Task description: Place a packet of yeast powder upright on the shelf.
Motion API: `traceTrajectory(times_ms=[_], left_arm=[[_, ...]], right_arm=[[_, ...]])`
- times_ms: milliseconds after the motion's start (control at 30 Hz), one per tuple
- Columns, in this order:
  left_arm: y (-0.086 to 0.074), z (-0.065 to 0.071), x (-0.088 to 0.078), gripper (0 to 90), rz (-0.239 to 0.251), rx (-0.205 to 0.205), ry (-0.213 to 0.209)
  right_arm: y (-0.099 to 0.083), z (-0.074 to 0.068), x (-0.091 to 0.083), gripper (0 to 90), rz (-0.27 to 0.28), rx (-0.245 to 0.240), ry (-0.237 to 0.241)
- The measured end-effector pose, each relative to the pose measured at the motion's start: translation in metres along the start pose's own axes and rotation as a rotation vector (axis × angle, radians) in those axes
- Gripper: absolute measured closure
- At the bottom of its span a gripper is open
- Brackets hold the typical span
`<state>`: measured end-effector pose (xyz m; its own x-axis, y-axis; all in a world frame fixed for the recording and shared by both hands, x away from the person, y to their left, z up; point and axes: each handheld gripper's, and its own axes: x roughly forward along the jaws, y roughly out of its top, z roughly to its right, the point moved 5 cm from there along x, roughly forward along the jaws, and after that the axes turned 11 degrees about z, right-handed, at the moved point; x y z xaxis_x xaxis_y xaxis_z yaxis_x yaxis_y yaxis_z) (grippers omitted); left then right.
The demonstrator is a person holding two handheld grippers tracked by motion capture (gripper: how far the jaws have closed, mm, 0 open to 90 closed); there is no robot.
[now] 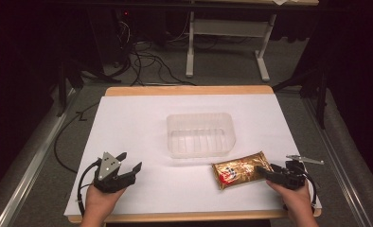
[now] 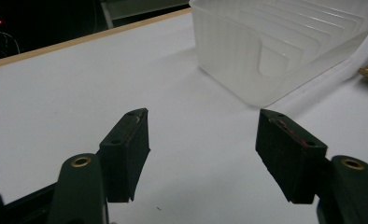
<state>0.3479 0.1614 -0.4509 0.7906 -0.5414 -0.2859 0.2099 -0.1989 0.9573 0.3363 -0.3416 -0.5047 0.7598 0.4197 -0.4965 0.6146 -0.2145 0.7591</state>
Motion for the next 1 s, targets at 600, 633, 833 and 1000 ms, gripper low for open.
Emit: traceTrajectory(times_ms=[600, 633, 833, 1000], left_arm=[[-0.0005, 0.0018, 0.0015, 35.5, -0.006, 0.011, -0.004], [-0.0005, 0.0018, 0.0013, 35.6, -0.006, 0.011, -0.005], [-0.0001, 0.0010, 0.0005, 35.5, -0.004, 0.008, -0.003], [0.0000, 0.0014, 0.0004, 35.5, -0.003, 0.008, -0.005]], right_arm=[[0.0008, 0.0055, -0.0050, 72.2, 0.051, 0.143, 0.128], [0.0009, 0.0051, -0.0048, 74.5, 0.050, 0.134, 0.128], [0.0024, 0.0015, -0.0048, 84.8, 0.053, 0.104, 0.095], [0.0044, -0.0011, -0.0051, 87.5, 0.056, 0.077, 0.075]])
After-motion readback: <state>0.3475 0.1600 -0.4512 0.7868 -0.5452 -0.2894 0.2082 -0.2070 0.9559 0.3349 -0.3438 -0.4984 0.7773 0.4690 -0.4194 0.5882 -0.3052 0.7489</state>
